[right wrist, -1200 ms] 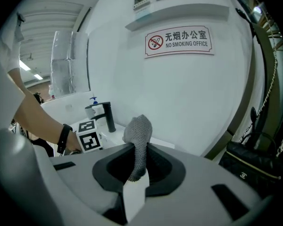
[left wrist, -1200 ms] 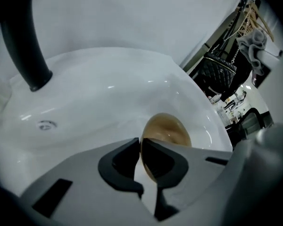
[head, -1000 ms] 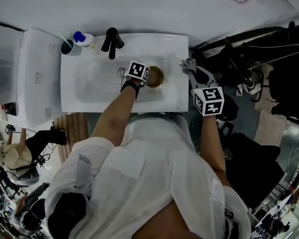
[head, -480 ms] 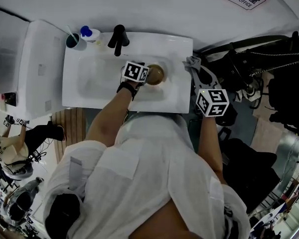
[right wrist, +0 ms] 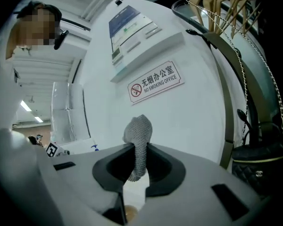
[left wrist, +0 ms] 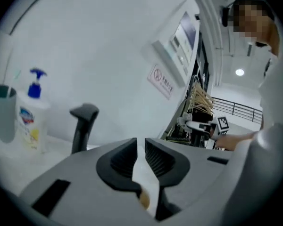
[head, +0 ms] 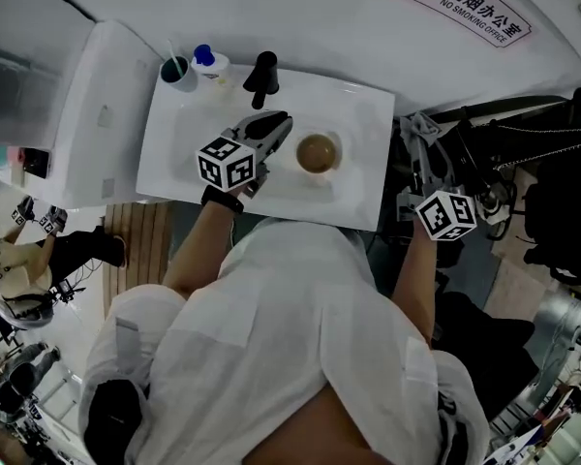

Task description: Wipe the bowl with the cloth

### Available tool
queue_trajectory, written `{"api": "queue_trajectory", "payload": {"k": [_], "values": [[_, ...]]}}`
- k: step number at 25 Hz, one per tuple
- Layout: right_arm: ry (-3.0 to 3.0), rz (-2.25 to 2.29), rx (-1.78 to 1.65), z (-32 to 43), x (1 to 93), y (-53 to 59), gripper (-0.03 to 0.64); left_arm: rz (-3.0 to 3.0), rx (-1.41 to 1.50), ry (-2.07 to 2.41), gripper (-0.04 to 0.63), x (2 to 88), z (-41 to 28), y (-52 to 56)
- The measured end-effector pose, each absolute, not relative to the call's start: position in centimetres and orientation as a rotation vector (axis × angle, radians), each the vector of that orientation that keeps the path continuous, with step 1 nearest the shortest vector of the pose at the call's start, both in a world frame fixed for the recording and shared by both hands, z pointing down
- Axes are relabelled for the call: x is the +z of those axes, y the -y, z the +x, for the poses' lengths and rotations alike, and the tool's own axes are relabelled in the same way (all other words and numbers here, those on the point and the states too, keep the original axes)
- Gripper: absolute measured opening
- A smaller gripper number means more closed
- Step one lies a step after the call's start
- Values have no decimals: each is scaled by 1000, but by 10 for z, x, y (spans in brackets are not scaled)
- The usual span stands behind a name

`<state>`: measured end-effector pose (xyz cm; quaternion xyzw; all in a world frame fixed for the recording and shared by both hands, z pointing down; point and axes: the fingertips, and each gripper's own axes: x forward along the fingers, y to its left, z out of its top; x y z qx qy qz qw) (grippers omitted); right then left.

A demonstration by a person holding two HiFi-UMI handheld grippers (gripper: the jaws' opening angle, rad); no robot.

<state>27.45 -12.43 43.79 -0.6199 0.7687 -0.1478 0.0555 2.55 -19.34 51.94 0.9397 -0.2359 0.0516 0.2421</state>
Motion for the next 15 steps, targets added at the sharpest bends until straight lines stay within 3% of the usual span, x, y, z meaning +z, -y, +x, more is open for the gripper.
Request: {"api": "queue_trajectory", "payload": {"k": [4,15], "values": [[-2364,-1862,-356,264,423,125,66,2725,12,716,20,458,-13,195],[-2543,-1870,-120,232,398,117,60,2809,-313,1004,18,368,-121,226]]}}
